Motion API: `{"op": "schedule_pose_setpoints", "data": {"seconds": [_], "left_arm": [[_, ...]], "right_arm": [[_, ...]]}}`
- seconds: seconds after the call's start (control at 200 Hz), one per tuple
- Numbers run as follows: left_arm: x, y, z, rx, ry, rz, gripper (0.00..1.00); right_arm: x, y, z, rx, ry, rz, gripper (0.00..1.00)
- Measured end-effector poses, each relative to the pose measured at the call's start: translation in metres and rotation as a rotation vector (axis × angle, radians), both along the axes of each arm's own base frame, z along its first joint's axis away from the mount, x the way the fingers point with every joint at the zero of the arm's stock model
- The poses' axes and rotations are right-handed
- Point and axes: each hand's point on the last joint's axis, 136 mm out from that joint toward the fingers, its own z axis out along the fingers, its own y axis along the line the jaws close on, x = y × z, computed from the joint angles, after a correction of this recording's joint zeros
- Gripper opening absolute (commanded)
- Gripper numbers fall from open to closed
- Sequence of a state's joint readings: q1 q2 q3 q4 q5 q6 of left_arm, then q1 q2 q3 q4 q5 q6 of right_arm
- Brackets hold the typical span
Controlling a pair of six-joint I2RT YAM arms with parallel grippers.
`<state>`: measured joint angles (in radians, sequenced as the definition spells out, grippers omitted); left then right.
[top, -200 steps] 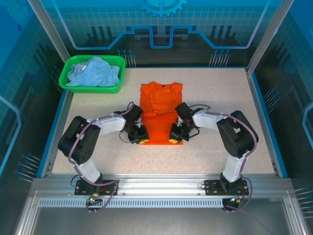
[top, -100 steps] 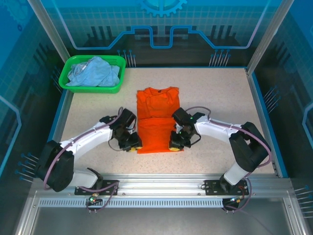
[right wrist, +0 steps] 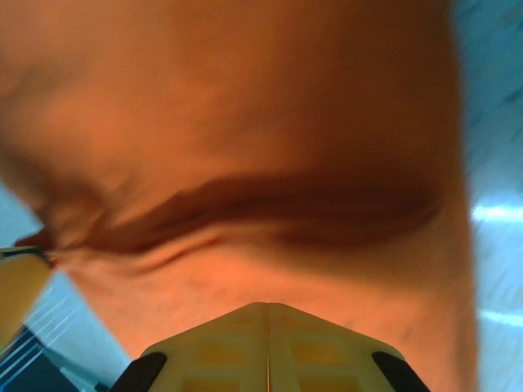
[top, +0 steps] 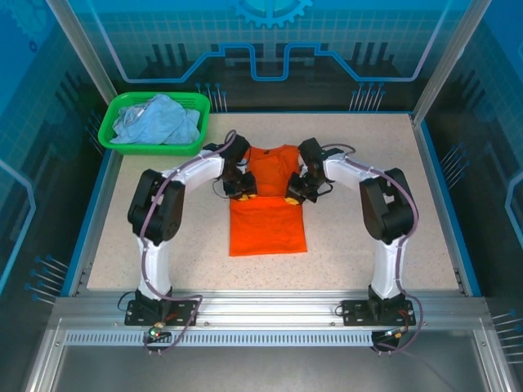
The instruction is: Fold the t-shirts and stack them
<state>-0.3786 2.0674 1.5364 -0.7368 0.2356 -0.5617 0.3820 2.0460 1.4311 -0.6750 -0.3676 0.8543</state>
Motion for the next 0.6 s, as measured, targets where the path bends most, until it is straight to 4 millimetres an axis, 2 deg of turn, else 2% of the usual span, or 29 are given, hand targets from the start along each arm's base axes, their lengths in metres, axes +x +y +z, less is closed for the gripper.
{"op": "schedule_pose_setpoints", "data": {"seconds": [0.055, 0.115, 0.195, 0.285, 0.365, 0.415, 0.49, 0.6], "left_arm": [[0.006, 0.012, -0.014, 0.024, 0.027, 0.016, 0.22], [0.009, 0.020, -0.024, 0.040, 0.045, 0.027, 0.23], [0.010, 0.022, -0.022, 0.043, 0.041, 0.029, 0.26], [0.009, 0.023, -0.020, 0.046, 0.037, 0.018, 0.38], [0.008, 0.026, -0.013, 0.050, 0.032, 0.020, 0.57], [0.009, 0.029, -0.002, 0.050, 0.011, 0.021, 0.70], [0.013, 0.036, 0.026, 0.041, -0.040, 0.046, 0.81], [0.018, 0.048, 0.088, 0.007, -0.181, 0.075, 0.84]], "right_arm": [[0.001, -0.004, -0.016, 0.004, 0.051, -0.011, 0.09], [0.004, -0.004, -0.015, 0.032, 0.058, -0.021, 0.10], [0.006, -0.006, -0.014, 0.044, 0.060, -0.030, 0.13], [0.008, -0.008, -0.012, 0.051, 0.053, -0.036, 0.18], [0.009, -0.011, -0.005, 0.056, 0.032, -0.040, 0.26], [0.008, -0.016, 0.004, 0.063, 0.014, -0.054, 0.32], [0.005, -0.025, 0.023, 0.083, -0.042, -0.069, 0.39], [-0.007, -0.038, 0.061, 0.116, -0.150, -0.077, 0.50]]}}
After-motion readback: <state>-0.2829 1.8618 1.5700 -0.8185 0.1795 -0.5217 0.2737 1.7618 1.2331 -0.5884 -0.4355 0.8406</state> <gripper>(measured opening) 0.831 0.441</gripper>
